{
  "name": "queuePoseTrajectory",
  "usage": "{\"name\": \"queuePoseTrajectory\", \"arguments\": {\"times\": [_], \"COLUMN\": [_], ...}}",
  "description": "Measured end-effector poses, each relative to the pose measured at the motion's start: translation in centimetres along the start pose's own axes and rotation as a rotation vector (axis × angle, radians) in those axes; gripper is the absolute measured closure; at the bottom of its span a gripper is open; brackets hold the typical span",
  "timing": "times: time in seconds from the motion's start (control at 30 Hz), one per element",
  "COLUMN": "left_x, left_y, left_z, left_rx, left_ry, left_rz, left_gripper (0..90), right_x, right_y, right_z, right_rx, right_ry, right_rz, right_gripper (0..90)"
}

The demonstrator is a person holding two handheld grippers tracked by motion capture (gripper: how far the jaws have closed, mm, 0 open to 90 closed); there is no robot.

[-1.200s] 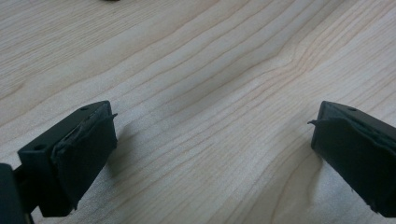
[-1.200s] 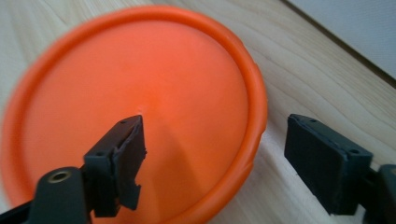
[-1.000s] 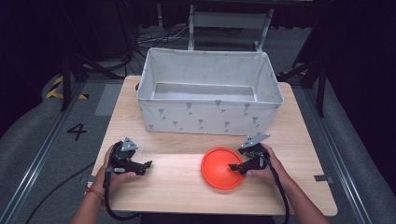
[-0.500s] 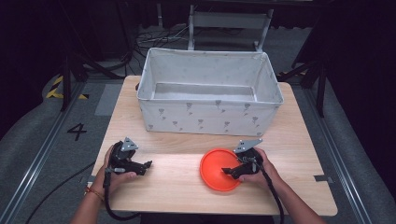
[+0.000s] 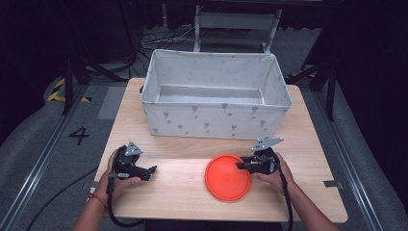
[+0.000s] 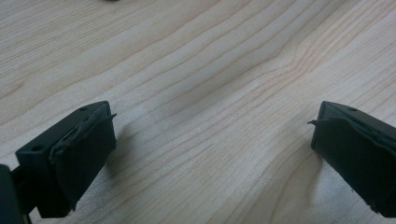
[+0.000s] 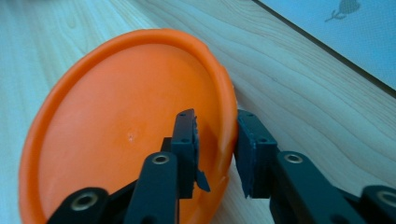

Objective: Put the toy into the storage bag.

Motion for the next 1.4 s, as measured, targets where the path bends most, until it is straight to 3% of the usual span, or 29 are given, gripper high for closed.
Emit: {"name": "queuePoseTrajectory", "arguments": {"times": [0.13, 0.27, 0.37, 0.47, 0.53, 0.7, 0.9, 1.4], "left_x": [0.0, 0.0, 0.0, 0.0, 0.0, 0.0, 0.0, 0.0], "left_y": [0.0, 0.0, 0.0, 0.0, 0.0, 0.0, 0.0, 0.0], "left_z": [0.1, 0.1, 0.1, 0.1, 0.1, 0.1, 0.1, 0.1], "left_rx": [-0.001, -0.002, -0.006, -0.012, -0.014, -0.013, -0.014, -0.013], "left_ry": [-0.008, -0.007, -0.004, -0.001, -0.002, -0.003, -0.004, -0.004], "left_rz": [-0.002, -0.001, 0.002, 0.005, 0.006, 0.005, 0.006, 0.006], "left_gripper": [0.3, 0.3, 0.3, 0.4, 0.5, 0.5, 0.5, 0.5], "right_x": [-0.3, -1.2, -2.2, -3.8, -4.6, -6.1, -7.1, -8.8], "right_y": [-1.0, -2.7, -4.3, -6.3, -7.0, -9.0, -11.7, -18.3], "right_z": [0.0, -0.8, -2.1, -3.7, -4.5, -6.0, -5.9, -3.1], "right_rx": [-0.035, -0.057, -0.034, 0.03, 0.063, 0.086, 0.12, 0.193], "right_ry": [-0.009, -0.052, -0.124, -0.251, -0.307, -0.413, -0.443, -0.403], "right_rz": [0.035, 0.086, 0.096, 0.057, 0.024, -0.039, -0.047, 0.014], "right_gripper": [77.3, 81.5, 82.4, 82.5, 82.5, 82.5, 82.5, 82.4]}}
Point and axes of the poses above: each handheld gripper's, and its own axes: y roughly forward along the jaws, x roughly out of its underside, z roughly to its right, the point moved 1 cm from there along y, roughly forward along the jaws, and after that the axes turned 7 degrees about -y, right-handed, at the moved point
